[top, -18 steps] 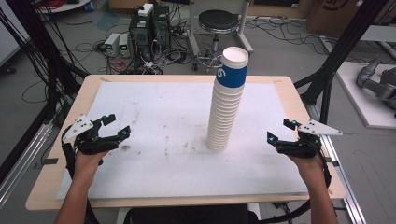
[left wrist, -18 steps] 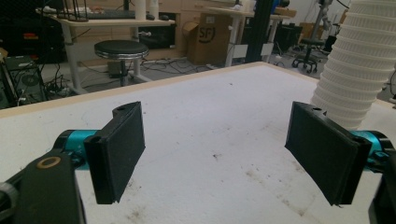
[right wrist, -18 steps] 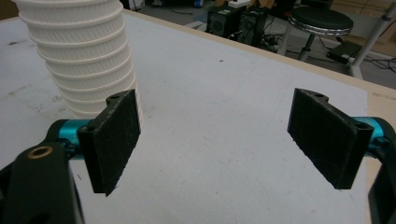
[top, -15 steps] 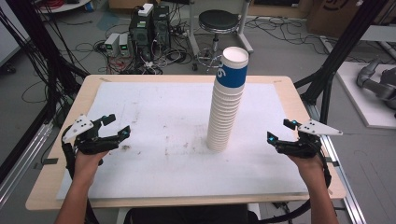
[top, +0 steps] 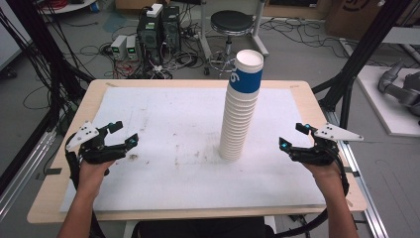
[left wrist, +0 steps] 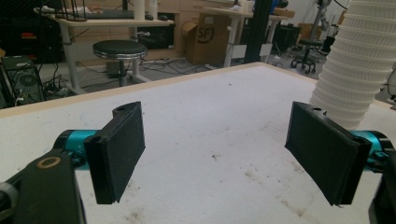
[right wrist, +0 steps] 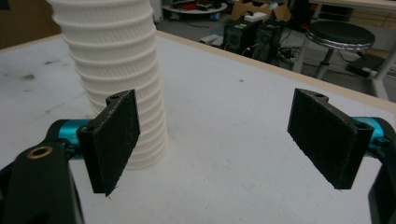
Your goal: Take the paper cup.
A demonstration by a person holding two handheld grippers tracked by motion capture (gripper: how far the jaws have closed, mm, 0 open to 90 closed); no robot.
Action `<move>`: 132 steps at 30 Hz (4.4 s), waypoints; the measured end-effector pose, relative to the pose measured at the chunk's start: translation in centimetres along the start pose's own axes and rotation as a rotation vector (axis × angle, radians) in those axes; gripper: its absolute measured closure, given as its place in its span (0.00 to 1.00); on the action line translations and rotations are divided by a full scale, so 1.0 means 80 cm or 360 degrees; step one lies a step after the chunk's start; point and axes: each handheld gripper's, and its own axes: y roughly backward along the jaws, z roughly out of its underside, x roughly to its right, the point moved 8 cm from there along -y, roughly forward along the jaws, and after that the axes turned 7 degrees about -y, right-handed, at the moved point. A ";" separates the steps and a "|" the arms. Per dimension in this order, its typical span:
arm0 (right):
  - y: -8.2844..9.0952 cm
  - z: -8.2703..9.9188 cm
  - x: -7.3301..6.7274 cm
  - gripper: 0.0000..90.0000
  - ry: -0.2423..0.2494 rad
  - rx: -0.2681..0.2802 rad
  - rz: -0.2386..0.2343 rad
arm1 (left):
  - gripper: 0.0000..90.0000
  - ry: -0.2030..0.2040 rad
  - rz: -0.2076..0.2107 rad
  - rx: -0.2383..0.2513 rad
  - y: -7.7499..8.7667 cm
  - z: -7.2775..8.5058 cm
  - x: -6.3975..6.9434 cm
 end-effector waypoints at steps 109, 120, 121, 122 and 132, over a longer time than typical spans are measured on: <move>-0.095 -0.130 -0.106 0.17 0.0263 -0.0034 -0.0454 | 0.29 -0.0354 0.0766 0.0178 -0.224 -0.304 0.224; -0.095 -0.129 -0.103 0.16 0.0251 -0.0020 -0.0455 | 0.29 -0.0282 0.0713 0.0424 -0.181 -0.374 0.207; -0.095 -0.128 -0.103 0.15 0.0249 -0.0017 -0.0453 | 0.29 -0.0284 0.0700 0.0436 -0.175 -0.377 0.204; -0.093 -0.127 -0.101 0.15 0.0256 -0.0011 -0.0443 | 0.29 -0.0289 0.0690 0.0448 -0.164 -0.381 0.198; -0.088 -0.110 -0.097 0.15 0.0289 -0.0070 -0.0442 | 0.29 -0.0281 0.0634 0.0388 -0.130 -0.339 0.169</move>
